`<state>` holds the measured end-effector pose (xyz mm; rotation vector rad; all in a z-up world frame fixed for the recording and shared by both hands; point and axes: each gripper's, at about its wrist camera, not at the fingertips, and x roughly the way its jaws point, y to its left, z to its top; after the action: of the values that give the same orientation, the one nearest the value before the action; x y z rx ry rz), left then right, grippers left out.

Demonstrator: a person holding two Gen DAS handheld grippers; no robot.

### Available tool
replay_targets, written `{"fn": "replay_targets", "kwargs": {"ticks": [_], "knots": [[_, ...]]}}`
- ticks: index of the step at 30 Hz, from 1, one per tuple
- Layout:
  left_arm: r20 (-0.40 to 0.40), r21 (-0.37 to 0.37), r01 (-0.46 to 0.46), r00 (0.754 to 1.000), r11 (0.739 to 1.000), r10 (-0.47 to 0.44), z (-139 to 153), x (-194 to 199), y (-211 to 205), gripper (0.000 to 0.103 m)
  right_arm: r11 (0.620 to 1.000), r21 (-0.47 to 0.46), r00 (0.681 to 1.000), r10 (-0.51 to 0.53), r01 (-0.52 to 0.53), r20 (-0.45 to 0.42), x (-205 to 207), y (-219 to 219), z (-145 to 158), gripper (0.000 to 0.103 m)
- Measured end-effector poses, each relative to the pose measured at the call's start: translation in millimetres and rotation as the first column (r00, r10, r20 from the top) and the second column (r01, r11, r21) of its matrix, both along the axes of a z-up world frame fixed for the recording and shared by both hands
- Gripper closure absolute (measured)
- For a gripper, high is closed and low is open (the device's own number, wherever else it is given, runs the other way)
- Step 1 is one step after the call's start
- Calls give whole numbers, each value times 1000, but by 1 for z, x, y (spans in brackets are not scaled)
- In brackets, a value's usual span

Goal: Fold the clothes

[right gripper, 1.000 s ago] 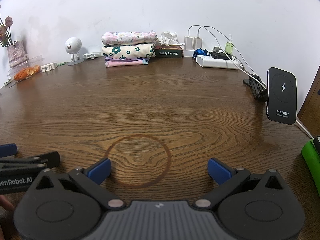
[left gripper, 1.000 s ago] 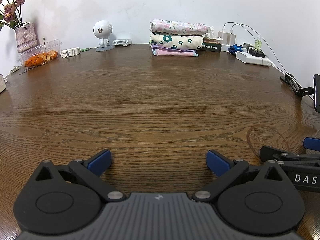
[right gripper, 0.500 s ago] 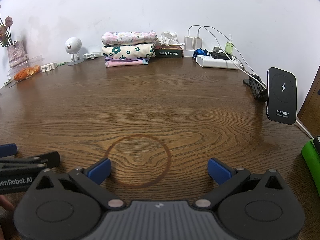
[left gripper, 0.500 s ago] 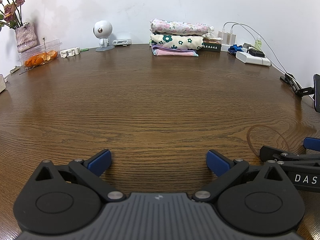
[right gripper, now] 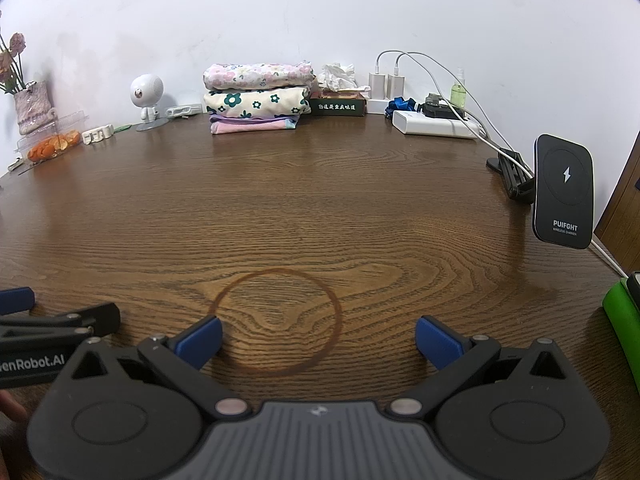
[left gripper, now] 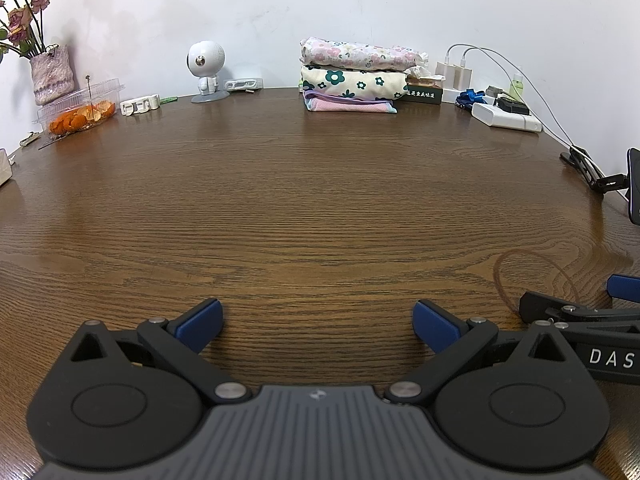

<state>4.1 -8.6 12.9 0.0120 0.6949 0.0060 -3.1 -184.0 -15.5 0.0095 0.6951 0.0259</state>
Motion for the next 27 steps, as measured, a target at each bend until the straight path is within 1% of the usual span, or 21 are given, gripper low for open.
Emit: {"fn": "replay_targets", "kwargs": {"ticks": [27], "knots": [[-1, -1, 2, 1000, 1000, -2, 5, 0, -1, 0, 1000, 0, 1000, 0, 0, 0, 0, 0, 0, 0]]}}
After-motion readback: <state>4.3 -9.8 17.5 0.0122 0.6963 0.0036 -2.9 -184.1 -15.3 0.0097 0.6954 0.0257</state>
